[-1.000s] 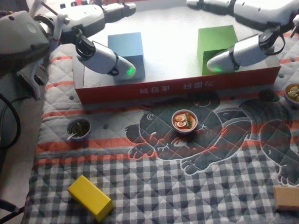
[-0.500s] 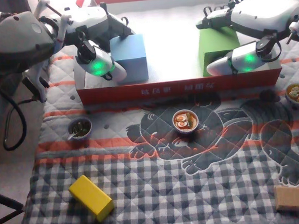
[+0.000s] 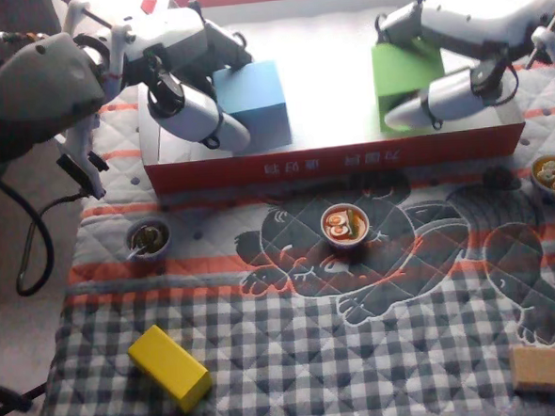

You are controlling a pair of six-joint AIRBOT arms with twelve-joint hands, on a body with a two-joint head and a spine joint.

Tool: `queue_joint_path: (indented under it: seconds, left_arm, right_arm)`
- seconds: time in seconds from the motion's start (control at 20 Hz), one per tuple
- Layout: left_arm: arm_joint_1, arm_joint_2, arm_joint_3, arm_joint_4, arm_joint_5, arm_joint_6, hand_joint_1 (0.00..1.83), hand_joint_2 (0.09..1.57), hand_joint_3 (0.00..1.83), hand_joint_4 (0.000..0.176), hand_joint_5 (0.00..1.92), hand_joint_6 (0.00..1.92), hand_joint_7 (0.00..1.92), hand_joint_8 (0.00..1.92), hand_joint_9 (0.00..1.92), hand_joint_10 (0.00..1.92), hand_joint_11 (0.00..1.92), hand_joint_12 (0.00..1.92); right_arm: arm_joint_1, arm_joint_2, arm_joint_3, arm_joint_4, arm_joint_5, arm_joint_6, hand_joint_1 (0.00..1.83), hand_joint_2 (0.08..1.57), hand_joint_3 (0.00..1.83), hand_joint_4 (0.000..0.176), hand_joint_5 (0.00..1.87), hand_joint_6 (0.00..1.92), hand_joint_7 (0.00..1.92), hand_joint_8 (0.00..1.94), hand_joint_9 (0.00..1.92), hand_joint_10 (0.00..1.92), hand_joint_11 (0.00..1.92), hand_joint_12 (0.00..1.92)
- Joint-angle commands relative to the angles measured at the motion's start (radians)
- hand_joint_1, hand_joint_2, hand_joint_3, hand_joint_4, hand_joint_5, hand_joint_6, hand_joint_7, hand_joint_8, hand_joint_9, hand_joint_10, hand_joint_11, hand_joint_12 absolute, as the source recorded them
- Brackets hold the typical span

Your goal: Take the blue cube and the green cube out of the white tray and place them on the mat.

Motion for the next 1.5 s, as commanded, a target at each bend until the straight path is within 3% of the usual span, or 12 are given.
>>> queue_joint_path:
  seconds: [0.0, 0.05, 0.25, 0.5, 0.55, 0.65, 0.75, 1.05, 1.15, 1.2, 1.3, 1.45]
  left_arm:
    - [-0.028, 0.022, -0.016, 0.061, -0.139, -0.058, 1.22, 1.18, 0.00, 0.000, 0.92, 0.86, 0.82, 1.45, 0.72, 0.67, 0.08, 1.25]
    - [-0.033, 0.049, -0.052, 0.139, -0.177, -0.145, 1.23, 1.18, 0.00, 0.000, 0.92, 0.86, 0.82, 1.45, 0.63, 0.89, 0.10, 1.39]
    - [-0.019, 0.141, -0.168, 0.364, -0.296, -0.409, 1.25, 1.14, 0.00, 0.000, 0.98, 0.74, 0.91, 1.33, 0.68, 1.03, 0.22, 1.42]
    - [0.061, 0.324, -0.374, 0.633, -0.371, -0.639, 1.25, 1.14, 0.00, 0.000, 1.04, 0.65, 0.89, 1.37, 0.59, 1.52, 0.22, 1.78]
    - [0.105, 0.362, -0.418, 0.675, -0.400, -0.693, 1.22, 1.19, 0.00, 0.000, 0.84, 1.15, 0.83, 1.29, 0.52, 1.70, 0.25, 1.90]
    - [0.157, 0.408, -0.475, 0.692, -0.419, -0.695, 1.24, 1.17, 0.00, 0.000, 1.01, 0.69, 0.80, 1.49, 0.52, 1.57, 0.26, 1.80]
    - [0.185, 0.421, -0.498, 0.703, -0.393, -0.695, 1.24, 1.16, 0.00, 0.000, 1.04, 0.67, 0.79, 1.48, 0.53, 1.52, 0.33, 1.82]
    - [0.253, 0.371, -0.487, 0.668, -0.366, -0.695, 1.24, 1.14, 0.00, 0.000, 1.07, 0.61, 0.82, 1.43, 0.51, 1.43, 0.23, 1.73]
    - [0.261, 0.359, -0.477, 0.653, -0.359, -0.695, 0.98, 0.99, 0.00, 0.030, 0.81, 0.11, 0.53, 0.78, 0.40, 1.22, 0.14, 1.59]
    - [0.266, 0.359, -0.475, 0.643, -0.360, -0.695, 0.92, 0.94, 0.00, 0.087, 0.65, 0.02, 0.46, 0.41, 0.31, 0.82, 0.06, 1.41]
    - [0.280, 0.360, -0.474, 0.620, -0.374, -0.695, 0.88, 0.88, 0.00, 0.142, 0.39, 0.00, 0.30, 0.04, 0.26, 0.17, 0.00, 1.06]
    - [0.295, 0.361, -0.479, 0.594, -0.414, -0.696, 0.84, 0.85, 0.00, 0.175, 0.21, 0.01, 0.04, 0.02, 0.01, 0.01, 0.00, 0.31]
  right_arm:
    - [0.028, 0.012, -0.010, 0.012, 0.150, -0.001, 1.19, 1.20, 0.00, 0.000, 0.73, 1.33, 0.94, 1.10, 1.17, 0.13, 0.64, 1.06]
    - [0.041, 0.038, -0.034, 0.006, 0.181, -0.001, 1.19, 1.20, 0.00, 0.000, 0.73, 1.35, 0.93, 1.07, 1.17, 0.05, 0.67, 0.88]
    - [0.042, 0.124, -0.152, -0.010, 0.327, -0.001, 1.20, 1.17, 0.00, 0.000, 0.80, 1.22, 0.97, 1.06, 1.17, 0.02, 0.54, 1.13]
    - [-0.056, 0.255, -0.315, -0.059, 0.490, -0.001, 1.23, 1.14, 0.00, 0.000, 0.81, 1.19, 1.07, 0.91, 1.28, 0.03, 0.85, 0.95]
    - [-0.110, 0.279, -0.352, -0.054, 0.546, -0.001, 1.24, 1.13, 0.00, 0.000, 0.85, 1.09, 1.10, 0.89, 1.31, 0.03, 0.73, 1.11]
    - [-0.189, 0.310, -0.401, -0.034, 0.600, -0.001, 1.22, 1.16, 0.00, 0.000, 0.78, 1.19, 1.00, 1.05, 1.22, 0.01, 0.57, 1.32]
    - [-0.268, 0.322, -0.431, -0.003, 0.639, 0.002, 1.21, 1.18, 0.00, 0.000, 0.75, 1.25, 1.00, 1.04, 1.22, 0.01, 0.73, 1.10]
    - [-0.392, 0.312, -0.431, 0.023, 0.646, 0.047, 1.24, 1.14, 0.00, 0.000, 0.85, 1.04, 1.05, 1.02, 1.23, 0.01, 0.65, 1.25]
    - [-0.421, 0.304, -0.431, 0.043, 0.644, 0.051, 0.76, 1.13, 0.00, 0.000, 0.37, 0.10, 0.54, 0.09, 0.54, 0.00, 0.08, 1.07]
    - [-0.427, 0.304, -0.431, 0.050, 0.644, 0.056, 0.65, 1.10, 0.00, 0.012, 0.22, 0.02, 0.32, 0.02, 0.32, 0.00, 0.02, 0.95]
    - [-0.434, 0.304, -0.430, 0.051, 0.645, 0.073, 0.58, 1.03, 0.00, 0.028, 0.02, 0.00, 0.09, 0.00, 0.09, 0.00, 0.00, 0.58]
    - [-0.434, 0.305, -0.438, 0.051, 0.657, 0.080, 0.46, 1.03, 0.00, 0.056, 0.00, 0.00, 0.00, 0.00, 0.00, 0.00, 0.00, 0.05]
